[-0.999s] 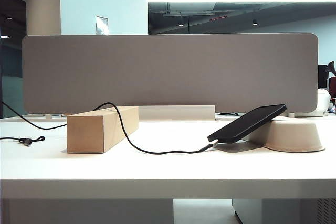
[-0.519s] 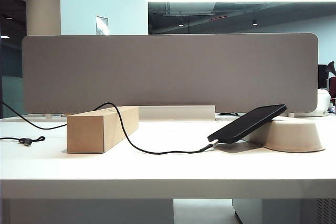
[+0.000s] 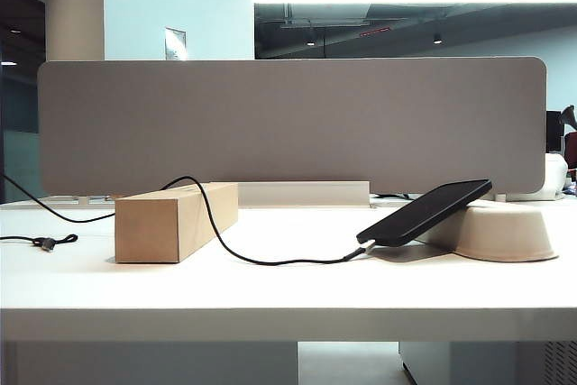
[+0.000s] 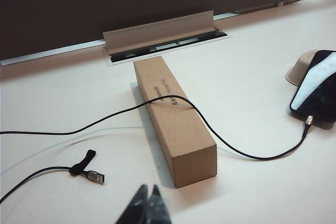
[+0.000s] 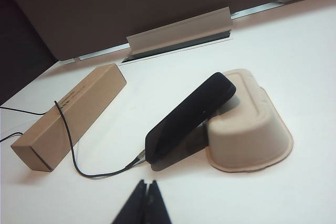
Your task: Pick up the charging cable and the phone, plug the charging cable into the charging port on the phone, and finally place them back on the table.
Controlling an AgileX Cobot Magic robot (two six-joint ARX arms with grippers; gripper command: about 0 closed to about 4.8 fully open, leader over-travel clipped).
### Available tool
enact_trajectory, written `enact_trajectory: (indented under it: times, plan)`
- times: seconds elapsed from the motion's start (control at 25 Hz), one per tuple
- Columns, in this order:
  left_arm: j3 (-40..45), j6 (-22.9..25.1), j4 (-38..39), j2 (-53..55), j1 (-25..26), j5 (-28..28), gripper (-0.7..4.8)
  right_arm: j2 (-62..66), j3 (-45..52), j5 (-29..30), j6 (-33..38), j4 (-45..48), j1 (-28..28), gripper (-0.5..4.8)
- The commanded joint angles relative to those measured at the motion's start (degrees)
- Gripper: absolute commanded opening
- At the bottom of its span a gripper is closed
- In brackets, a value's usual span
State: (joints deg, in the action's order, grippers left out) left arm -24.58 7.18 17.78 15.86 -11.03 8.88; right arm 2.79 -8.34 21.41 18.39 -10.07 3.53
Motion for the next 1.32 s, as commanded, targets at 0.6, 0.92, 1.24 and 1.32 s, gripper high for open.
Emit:
enact_trajectory:
  times: [0.6,0.92,1.24,1.32]
  plan:
    - [-0.24,-0.15,-0.63,-0.02,-0.02,-0.07,-0.06,-2.6,0.02,-8.59,-9.49,-0.5,-1.79,-0.01]
    - [-0.24,-0.15,-0.61,-0.04,-0.02,-0.07,-0.05,-2.64,2.82,-17.03,-11.02,-0.09,-6.62,-0.01]
    - [-0.24,-0.17,-0.61,-0.04,-0.02,-0.02,-0.06,-2.82,7.8,-20.35,-11.15,6.12,-6.99,-0.01]
    - [-0.24,-0.15,-0.61,-0.02,-0.02,-0.04,-0.06,-2.82,8.33,-21.51,-11.19,6.45,-6.99,-0.01]
